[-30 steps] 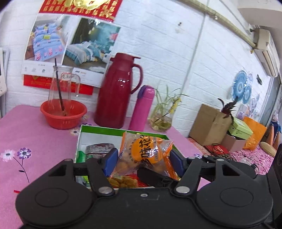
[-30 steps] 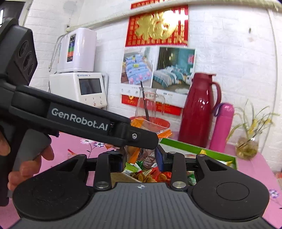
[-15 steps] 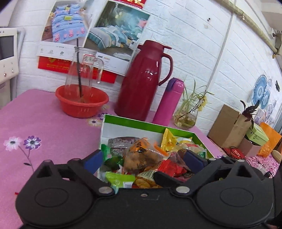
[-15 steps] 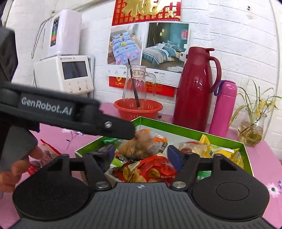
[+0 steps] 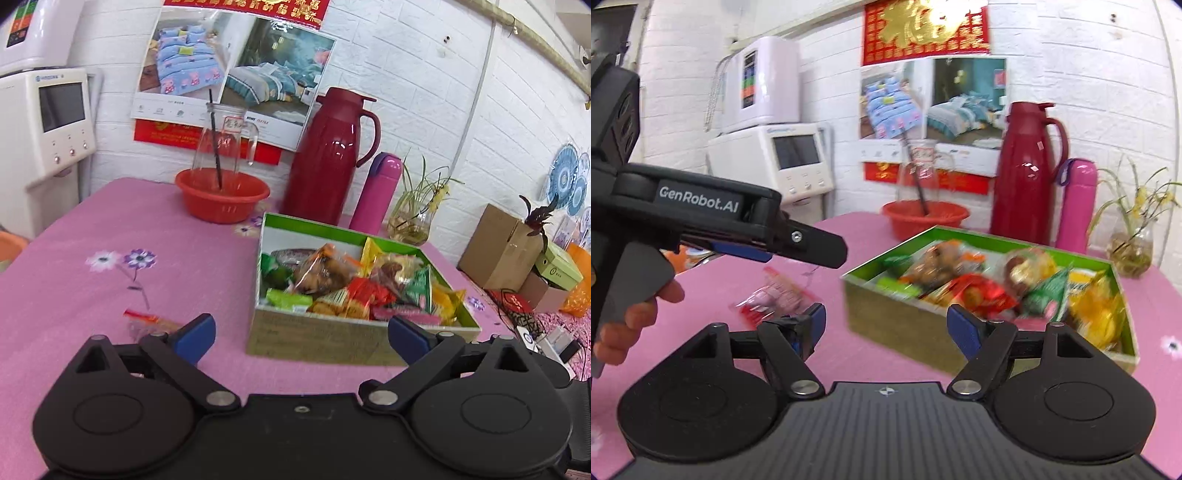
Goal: Organize snacks
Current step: 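Move both grippers to the red-and-clear dried-fruit bag and close on it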
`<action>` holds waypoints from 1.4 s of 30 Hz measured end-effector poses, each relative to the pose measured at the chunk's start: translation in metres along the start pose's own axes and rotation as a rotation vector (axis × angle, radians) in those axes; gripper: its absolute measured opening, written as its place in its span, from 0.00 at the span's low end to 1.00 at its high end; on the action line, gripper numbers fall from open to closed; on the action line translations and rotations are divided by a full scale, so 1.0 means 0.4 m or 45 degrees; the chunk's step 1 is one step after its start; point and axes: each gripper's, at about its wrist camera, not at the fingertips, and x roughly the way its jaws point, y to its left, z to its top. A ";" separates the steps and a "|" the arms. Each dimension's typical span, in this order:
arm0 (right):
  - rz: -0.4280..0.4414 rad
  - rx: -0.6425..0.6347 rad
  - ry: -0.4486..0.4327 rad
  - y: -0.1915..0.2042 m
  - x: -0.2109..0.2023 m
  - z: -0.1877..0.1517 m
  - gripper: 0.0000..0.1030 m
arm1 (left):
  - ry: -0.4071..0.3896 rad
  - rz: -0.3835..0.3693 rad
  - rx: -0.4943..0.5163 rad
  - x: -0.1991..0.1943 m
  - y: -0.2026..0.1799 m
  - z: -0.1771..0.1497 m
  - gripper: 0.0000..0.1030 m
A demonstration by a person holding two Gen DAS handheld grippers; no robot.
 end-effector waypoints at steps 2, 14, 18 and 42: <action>0.019 -0.019 0.005 0.028 -0.003 -0.006 1.00 | 0.011 0.011 -0.006 -0.016 0.010 -0.015 1.00; 0.101 0.008 0.066 0.121 0.062 0.017 1.00 | 0.009 0.118 -0.089 -0.064 0.141 -0.037 1.00; 0.151 0.044 0.123 0.135 0.112 0.027 1.00 | 0.005 0.143 -0.185 -0.066 0.225 -0.020 1.00; 0.258 0.129 0.287 0.194 0.346 0.037 1.00 | 0.306 -0.063 -0.280 0.151 0.336 -0.013 0.53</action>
